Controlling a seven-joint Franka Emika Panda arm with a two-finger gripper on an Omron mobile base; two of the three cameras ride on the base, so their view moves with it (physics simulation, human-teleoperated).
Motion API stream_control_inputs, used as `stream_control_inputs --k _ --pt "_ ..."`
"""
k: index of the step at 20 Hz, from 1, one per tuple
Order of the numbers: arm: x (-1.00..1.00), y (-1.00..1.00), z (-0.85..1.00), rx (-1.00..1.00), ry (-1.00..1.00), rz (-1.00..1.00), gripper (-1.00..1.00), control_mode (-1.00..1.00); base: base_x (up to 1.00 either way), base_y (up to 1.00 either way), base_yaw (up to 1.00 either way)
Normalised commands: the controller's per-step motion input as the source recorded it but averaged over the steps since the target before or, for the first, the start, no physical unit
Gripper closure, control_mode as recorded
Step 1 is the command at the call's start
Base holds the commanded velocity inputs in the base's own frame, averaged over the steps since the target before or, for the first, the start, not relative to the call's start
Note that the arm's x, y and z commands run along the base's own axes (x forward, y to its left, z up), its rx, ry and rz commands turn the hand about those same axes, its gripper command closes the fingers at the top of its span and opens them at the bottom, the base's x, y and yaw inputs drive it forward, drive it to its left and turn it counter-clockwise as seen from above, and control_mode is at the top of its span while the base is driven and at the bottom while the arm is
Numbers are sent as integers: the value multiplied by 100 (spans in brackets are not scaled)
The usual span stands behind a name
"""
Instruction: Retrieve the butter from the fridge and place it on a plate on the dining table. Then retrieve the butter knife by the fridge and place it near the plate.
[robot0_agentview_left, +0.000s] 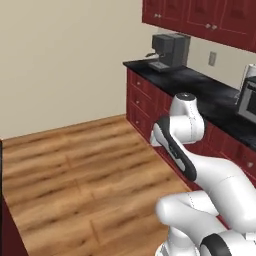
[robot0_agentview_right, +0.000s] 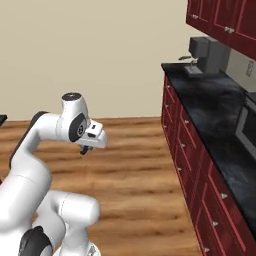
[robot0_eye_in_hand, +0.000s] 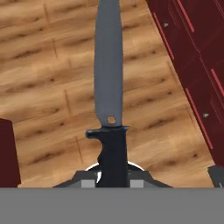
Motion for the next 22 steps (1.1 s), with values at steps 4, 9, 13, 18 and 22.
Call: stream_control_inputs --k 4,9,13,18,22 --pt "0 0 0 0 0 0 100 100 100 8 18" --pt "0 0 0 0 0 0 100 100 100 4 22" --pt "0 0 0 0 0 0 100 100 100 0 27" --pt "0 0 0 0 0 0 100 100 100 0 30" --pt "0 0 0 0 0 0 100 100 96 0 41"
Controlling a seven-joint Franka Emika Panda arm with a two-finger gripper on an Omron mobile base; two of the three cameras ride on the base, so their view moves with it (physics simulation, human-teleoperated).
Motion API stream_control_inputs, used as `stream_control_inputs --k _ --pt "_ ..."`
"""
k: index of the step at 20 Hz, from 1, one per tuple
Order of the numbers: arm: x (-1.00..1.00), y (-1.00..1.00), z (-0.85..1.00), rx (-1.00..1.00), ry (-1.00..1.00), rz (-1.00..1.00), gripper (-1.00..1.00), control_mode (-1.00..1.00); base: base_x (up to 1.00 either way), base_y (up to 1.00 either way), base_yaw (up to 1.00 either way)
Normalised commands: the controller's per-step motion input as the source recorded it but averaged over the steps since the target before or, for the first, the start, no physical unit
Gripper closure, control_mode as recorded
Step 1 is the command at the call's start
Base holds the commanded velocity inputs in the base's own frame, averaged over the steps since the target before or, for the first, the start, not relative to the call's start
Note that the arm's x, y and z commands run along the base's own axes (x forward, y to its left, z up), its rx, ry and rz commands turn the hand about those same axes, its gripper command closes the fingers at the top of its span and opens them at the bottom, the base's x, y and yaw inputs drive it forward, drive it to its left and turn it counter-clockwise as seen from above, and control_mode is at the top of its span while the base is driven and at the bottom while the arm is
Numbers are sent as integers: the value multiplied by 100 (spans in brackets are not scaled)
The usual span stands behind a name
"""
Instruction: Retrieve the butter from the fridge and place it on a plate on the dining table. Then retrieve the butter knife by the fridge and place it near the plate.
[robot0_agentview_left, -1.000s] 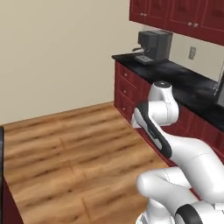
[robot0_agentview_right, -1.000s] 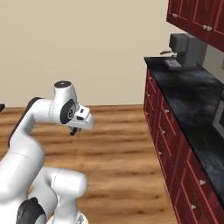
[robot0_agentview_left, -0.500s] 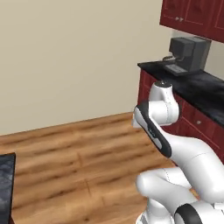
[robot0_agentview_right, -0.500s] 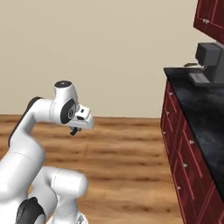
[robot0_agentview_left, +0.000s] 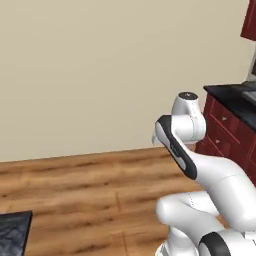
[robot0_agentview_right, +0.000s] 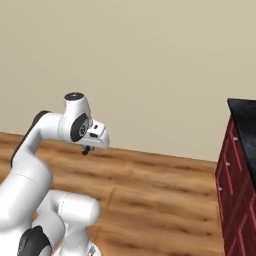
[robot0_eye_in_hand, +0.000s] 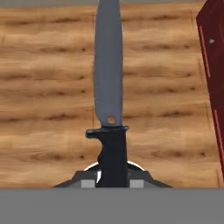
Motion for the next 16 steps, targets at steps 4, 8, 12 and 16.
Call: stream_control_inputs --k 4,8,12,16 --pt "0 0 0 0 0 0 100 100 83 -4 48" --pt "0 0 0 0 0 0 100 100 81 -9 55" --pt "0 0 0 0 0 0 100 100 74 -38 62" --pt "0 0 0 0 0 0 100 100 60 -43 74"
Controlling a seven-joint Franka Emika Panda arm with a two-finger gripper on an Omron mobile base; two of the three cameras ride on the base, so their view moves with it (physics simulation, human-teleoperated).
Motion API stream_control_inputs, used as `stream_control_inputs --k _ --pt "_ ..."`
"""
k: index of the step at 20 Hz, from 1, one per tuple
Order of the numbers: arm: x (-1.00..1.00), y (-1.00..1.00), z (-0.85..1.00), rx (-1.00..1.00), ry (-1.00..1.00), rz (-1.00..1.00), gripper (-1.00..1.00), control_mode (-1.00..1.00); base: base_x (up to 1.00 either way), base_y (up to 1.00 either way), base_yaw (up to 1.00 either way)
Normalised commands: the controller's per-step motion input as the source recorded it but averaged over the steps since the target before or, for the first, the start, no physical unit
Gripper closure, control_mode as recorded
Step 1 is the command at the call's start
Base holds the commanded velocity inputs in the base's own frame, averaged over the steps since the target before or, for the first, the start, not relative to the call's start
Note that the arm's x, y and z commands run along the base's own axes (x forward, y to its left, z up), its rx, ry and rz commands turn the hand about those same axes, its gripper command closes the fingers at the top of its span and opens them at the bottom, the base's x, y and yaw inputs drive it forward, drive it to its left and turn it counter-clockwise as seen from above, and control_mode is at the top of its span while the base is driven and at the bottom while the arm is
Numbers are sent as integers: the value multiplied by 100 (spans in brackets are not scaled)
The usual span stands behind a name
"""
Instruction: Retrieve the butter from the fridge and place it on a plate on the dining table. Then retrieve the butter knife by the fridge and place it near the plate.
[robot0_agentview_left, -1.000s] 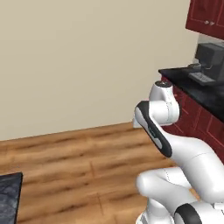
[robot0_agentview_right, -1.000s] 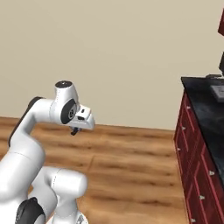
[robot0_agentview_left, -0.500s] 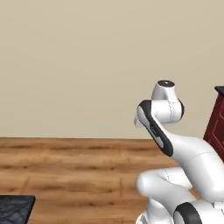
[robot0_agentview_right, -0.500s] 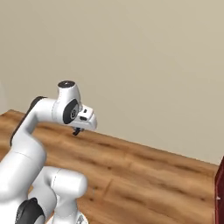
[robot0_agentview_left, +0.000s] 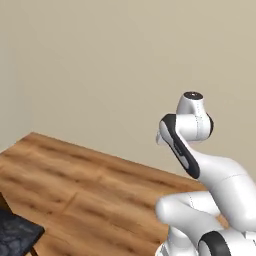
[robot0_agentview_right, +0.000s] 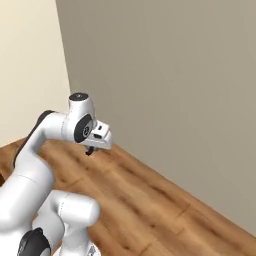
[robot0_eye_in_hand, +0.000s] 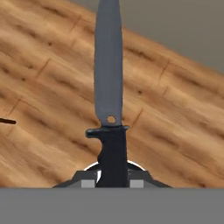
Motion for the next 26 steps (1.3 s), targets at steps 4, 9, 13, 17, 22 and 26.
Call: stream_control_inputs --k 4,9,13,17,22,26 --pt "0 0 0 0 0 0 100 100 61 -33 80" --pt "0 0 0 0 0 0 100 100 55 -42 76" --pt "0 0 0 0 0 0 100 100 57 -61 71" --pt "0 0 0 0 0 0 100 100 59 -67 71" --pt "0 0 0 0 0 0 100 100 54 -80 68" --pt "0 0 0 0 0 0 100 100 55 -78 67"
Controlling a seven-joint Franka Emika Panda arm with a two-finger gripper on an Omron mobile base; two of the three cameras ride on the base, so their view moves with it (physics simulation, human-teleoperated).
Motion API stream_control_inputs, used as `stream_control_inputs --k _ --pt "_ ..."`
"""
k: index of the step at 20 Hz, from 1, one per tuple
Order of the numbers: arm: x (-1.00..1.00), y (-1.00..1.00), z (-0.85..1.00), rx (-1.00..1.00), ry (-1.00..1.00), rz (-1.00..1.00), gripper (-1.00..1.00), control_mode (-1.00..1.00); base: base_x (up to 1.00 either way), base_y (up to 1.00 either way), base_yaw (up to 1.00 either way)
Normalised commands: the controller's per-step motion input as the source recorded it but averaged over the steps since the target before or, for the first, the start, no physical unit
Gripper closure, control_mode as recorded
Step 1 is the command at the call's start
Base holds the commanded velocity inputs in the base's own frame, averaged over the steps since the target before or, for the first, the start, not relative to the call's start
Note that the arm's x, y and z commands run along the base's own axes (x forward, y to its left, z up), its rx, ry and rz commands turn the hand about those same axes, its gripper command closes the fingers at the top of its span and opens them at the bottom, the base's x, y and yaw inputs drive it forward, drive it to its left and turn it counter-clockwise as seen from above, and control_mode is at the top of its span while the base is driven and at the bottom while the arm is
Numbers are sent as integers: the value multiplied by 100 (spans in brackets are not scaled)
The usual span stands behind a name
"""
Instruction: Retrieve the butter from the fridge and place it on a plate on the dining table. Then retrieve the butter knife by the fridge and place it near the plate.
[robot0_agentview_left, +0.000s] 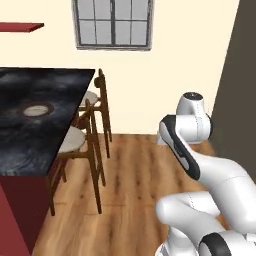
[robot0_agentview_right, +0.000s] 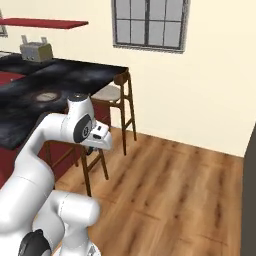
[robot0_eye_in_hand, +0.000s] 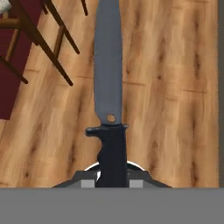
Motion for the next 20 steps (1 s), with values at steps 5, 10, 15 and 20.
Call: stream_control_inputs --k 5,10,15,20 --pt "0 0 0 0 0 0 100 100 66 -81 63" --pt "0 0 0 0 0 0 100 100 80 -93 52" --pt "0 0 0 0 0 0 100 100 70 -100 47" --pt "0 0 0 0 0 0 100 100 44 -93 46"
